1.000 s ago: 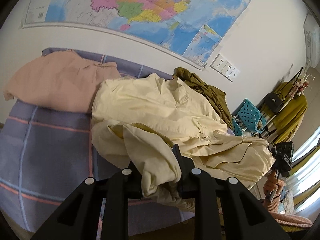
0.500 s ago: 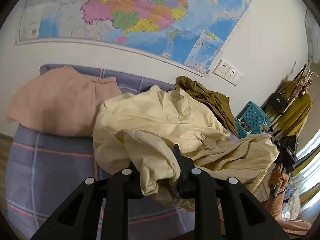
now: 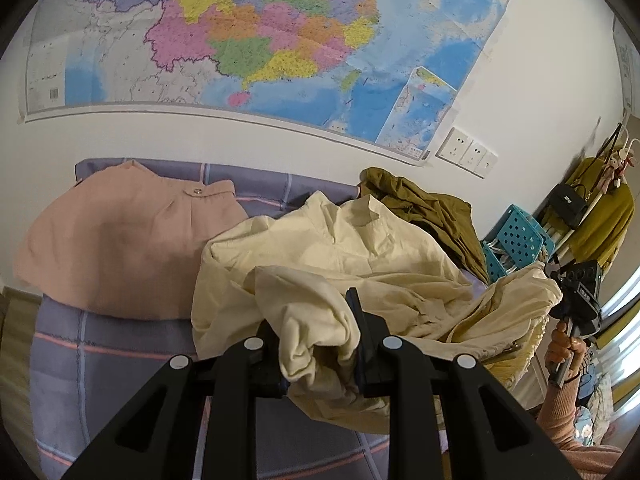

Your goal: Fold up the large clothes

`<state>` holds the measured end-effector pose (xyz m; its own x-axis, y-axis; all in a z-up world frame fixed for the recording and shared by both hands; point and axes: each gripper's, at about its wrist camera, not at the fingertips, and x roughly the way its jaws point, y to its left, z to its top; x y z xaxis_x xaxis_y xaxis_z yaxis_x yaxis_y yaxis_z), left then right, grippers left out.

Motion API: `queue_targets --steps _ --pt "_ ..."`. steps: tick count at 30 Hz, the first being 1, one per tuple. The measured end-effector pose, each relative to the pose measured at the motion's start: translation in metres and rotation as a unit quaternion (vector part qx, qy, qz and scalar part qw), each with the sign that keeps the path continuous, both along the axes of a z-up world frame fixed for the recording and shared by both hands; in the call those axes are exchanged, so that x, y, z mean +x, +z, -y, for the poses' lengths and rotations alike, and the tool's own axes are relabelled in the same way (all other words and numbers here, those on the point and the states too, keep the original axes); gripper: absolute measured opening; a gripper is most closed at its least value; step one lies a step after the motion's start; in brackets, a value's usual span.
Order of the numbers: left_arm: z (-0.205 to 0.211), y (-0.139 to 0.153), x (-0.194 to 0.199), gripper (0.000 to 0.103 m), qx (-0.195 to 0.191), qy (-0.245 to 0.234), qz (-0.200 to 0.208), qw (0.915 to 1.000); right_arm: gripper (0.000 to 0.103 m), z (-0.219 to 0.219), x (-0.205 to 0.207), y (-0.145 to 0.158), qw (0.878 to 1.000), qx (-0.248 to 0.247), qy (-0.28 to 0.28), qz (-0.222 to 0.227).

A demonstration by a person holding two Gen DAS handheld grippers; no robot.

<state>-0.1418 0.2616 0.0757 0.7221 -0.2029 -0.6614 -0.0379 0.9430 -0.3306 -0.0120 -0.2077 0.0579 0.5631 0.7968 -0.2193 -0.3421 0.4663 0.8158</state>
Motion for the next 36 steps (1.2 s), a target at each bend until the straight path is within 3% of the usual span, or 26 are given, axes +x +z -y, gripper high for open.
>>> queue_targets --steps 10,36 --pt "-0.005 0.010 0.028 0.021 0.015 0.004 -0.001 0.9999 0.013 -0.003 0.031 0.001 1.000 -0.012 -0.005 -0.013" --pt "-0.032 0.000 0.122 0.020 0.021 0.021 -0.044 0.9986 0.013 -0.004 0.110 -0.025 0.997 -0.021 -0.023 -0.069"
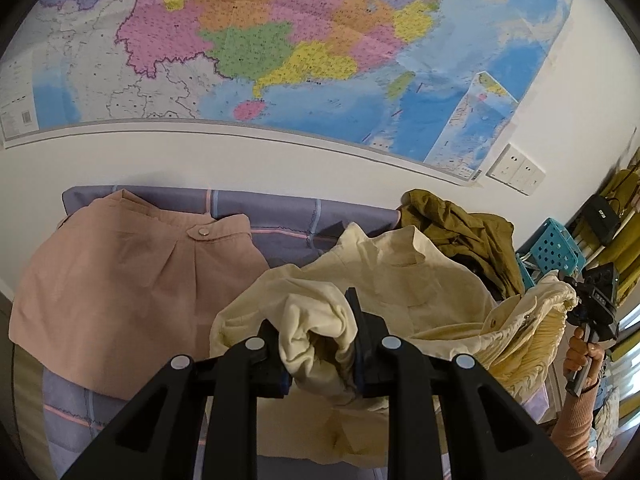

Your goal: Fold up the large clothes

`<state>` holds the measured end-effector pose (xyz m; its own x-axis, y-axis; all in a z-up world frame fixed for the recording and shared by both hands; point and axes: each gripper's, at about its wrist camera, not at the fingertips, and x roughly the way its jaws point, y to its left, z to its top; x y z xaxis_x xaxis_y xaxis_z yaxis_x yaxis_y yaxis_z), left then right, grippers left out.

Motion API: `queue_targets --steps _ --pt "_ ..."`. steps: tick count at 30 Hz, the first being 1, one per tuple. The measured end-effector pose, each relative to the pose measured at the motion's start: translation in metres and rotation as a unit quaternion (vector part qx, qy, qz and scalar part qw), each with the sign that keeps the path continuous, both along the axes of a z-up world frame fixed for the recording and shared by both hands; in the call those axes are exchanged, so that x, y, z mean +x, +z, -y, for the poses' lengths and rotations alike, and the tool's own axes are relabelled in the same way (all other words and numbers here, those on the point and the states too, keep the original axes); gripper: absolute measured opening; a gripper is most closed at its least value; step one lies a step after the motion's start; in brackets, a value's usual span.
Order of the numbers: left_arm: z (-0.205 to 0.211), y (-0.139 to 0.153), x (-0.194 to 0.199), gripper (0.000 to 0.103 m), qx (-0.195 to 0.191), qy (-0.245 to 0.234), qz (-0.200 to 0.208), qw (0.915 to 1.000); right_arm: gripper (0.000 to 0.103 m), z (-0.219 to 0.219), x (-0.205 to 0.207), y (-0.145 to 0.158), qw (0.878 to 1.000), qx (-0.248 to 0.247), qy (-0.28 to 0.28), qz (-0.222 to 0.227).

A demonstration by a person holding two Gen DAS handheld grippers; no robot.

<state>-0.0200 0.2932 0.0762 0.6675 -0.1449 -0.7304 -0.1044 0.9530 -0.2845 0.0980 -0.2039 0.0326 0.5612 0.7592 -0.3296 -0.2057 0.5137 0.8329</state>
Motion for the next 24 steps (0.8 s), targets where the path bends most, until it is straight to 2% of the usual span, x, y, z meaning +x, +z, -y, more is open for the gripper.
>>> queue_targets --steps 12,24 --pt "-0.004 -0.013 0.032 0.020 0.013 0.010 -0.022 0.9996 0.013 0.001 0.025 -0.020 1.000 -0.002 -0.011 -0.029" --pt "-0.012 -0.038 0.076 0.021 0.032 0.023 -0.061 0.9974 0.013 0.001 0.054 -0.043 0.997 -0.011 -0.024 -0.067"
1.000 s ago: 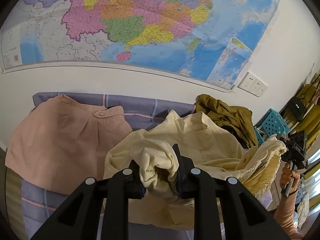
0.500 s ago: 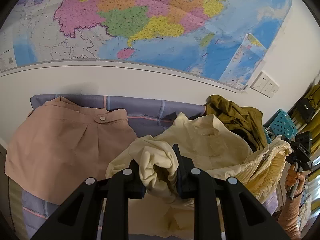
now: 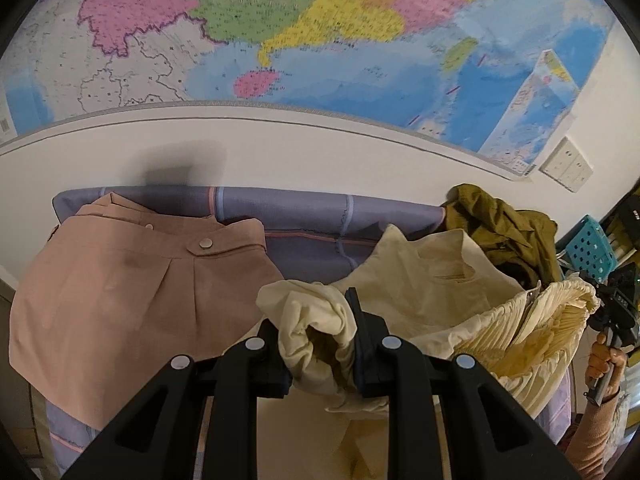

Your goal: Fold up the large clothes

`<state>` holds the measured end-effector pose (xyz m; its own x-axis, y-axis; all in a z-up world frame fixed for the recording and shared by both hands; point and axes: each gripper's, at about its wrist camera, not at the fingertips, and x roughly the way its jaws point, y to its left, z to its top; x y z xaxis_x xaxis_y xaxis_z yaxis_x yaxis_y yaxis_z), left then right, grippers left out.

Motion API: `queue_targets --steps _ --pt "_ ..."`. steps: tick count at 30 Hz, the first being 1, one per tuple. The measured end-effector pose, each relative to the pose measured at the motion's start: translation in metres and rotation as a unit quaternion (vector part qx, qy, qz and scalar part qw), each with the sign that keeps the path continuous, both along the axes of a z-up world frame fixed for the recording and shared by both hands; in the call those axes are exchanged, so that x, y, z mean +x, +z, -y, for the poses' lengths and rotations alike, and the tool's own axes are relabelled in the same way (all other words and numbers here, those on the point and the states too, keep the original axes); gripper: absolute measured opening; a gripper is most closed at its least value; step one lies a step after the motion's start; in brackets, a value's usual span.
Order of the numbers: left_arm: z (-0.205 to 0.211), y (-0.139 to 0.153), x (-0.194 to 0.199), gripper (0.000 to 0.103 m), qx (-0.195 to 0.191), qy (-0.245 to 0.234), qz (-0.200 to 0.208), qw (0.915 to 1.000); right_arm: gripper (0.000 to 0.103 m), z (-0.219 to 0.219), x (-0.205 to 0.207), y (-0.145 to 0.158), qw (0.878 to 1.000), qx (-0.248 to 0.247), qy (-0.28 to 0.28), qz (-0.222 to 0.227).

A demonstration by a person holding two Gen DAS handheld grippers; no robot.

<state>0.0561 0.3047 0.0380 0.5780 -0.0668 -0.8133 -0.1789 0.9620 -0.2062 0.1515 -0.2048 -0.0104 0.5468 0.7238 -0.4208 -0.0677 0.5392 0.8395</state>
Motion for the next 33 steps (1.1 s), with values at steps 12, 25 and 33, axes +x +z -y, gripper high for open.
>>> queue_targets --steps 12,25,33 --pt "-0.008 -0.030 0.037 0.021 0.001 0.017 -0.039 0.9991 0.013 -0.001 0.024 -0.030 0.999 -0.009 -0.013 -0.043" --pt "-0.013 -0.062 0.071 0.022 0.010 0.036 -0.077 0.9963 0.078 -0.012 0.020 -0.011 0.999 -0.038 -0.023 0.000" --pt "-0.011 -0.065 0.073 0.027 0.008 0.031 -0.069 0.9971 0.078 -0.087 -0.015 0.014 0.966 -0.233 0.078 0.084"
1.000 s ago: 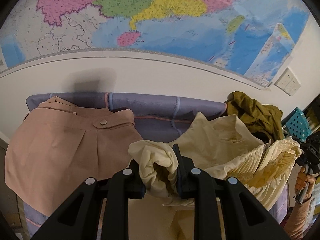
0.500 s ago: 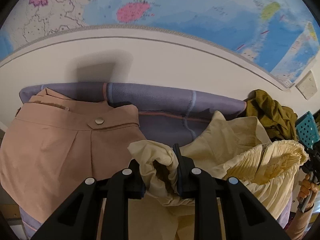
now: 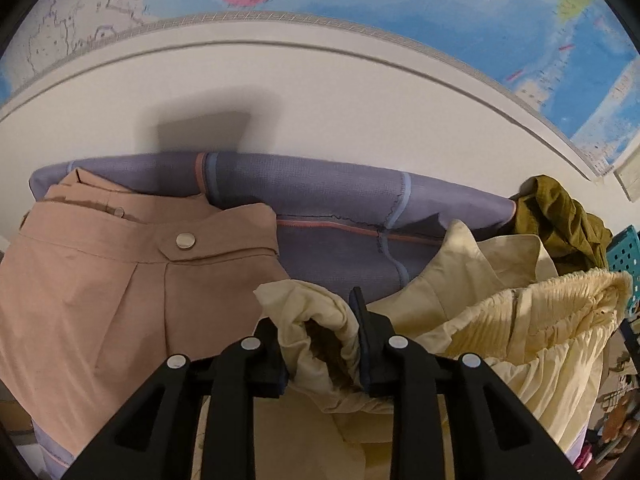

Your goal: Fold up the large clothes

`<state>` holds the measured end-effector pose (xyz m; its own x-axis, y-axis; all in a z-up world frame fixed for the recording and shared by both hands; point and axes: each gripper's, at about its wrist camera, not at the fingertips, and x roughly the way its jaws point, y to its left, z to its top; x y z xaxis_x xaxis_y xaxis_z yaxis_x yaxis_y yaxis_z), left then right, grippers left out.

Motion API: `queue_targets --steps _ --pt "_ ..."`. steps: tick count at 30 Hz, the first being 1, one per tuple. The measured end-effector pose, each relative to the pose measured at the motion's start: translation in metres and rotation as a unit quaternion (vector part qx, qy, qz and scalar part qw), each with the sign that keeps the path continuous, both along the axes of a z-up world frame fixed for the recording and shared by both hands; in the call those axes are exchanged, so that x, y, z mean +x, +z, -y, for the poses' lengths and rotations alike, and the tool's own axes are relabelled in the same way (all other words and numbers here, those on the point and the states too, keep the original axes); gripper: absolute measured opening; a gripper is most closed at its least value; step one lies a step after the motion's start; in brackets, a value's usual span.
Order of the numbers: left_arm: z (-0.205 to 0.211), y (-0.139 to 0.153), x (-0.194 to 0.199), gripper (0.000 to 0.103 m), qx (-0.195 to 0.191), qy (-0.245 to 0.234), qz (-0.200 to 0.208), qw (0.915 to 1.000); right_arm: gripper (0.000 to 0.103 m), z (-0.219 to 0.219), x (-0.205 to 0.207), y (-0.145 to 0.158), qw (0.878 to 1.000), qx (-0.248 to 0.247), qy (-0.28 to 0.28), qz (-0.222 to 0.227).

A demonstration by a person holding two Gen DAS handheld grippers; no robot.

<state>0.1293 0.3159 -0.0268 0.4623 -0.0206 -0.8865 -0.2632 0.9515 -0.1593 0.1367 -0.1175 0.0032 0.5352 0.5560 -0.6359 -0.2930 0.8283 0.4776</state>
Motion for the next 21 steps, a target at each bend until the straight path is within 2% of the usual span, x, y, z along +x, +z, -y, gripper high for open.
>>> queue_targets --steps 1,2,3,4,6,9,11,13,15,18,21 --pt "0.002 0.003 -0.002 0.030 -0.001 -0.003 0.007 1.0000 0.078 -0.008 0.000 -0.005 1.000 -0.023 0.004 -0.002" --pt "0.005 0.007 -0.005 0.034 -0.002 -0.004 0.017 0.9998 0.073 -0.017 0.002 -0.011 0.999 -0.049 0.006 -0.003" --pt "0.007 0.012 -0.009 0.037 -0.004 -0.008 0.028 0.9996 0.060 -0.025 0.005 -0.019 0.997 -0.081 0.008 -0.003" --pt "0.008 0.017 -0.013 0.044 -0.008 -0.012 0.037 0.9992 0.051 -0.031 0.009 -0.027 0.994 -0.106 0.003 -0.004" --pt "0.007 0.030 -0.026 0.050 -0.022 -0.017 0.066 0.9974 0.023 -0.032 0.019 -0.040 0.993 -0.113 -0.002 -0.019" --pt "0.002 0.048 -0.048 0.061 -0.041 -0.023 0.106 0.9932 0.013 -0.023 0.027 -0.046 0.995 -0.091 -0.011 -0.026" --pt "0.001 0.061 -0.063 0.066 -0.035 -0.026 0.141 0.9891 0.009 -0.020 0.030 -0.044 0.996 -0.086 -0.015 -0.021" --pt "0.005 0.075 -0.082 0.070 -0.034 -0.048 0.177 0.9824 0.006 -0.017 0.032 -0.039 0.997 -0.078 -0.023 -0.016" --pt "0.017 0.079 -0.090 0.072 -0.030 -0.076 0.197 0.9769 0.004 -0.012 0.036 -0.033 0.998 -0.061 -0.030 -0.016" --pt "0.062 0.066 -0.097 0.074 0.010 -0.144 0.177 0.9736 0.003 -0.011 0.043 -0.022 0.998 -0.050 -0.038 -0.007" --pt "0.106 0.033 -0.095 0.075 0.045 -0.204 0.126 0.9697 0.002 -0.014 0.051 -0.012 0.998 -0.054 -0.037 -0.004"
